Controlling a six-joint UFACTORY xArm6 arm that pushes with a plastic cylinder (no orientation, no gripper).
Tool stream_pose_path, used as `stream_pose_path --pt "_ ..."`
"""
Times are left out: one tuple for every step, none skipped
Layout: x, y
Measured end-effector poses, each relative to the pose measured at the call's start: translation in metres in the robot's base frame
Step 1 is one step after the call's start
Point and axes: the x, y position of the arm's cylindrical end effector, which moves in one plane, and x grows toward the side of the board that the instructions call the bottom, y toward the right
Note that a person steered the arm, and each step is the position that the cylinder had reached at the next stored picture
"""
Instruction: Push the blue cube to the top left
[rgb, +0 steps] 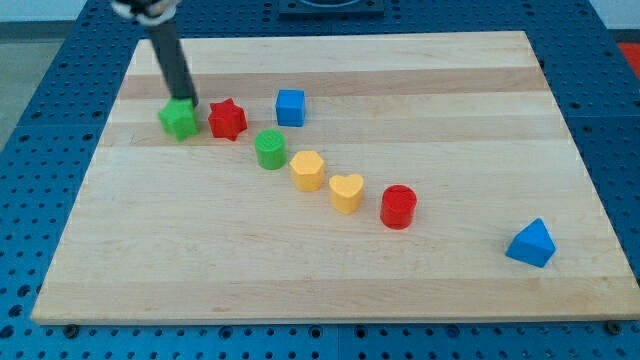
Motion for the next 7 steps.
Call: stream_pose_path --pt "0.079 -0.009" --pt "0.083 -0.01" --pt "0.049 -0.007" --pt "-0.055 -0.001" --pt "-0.134 0.023" --pt "-0.132 0.123" --pt "-0.07 0.211"
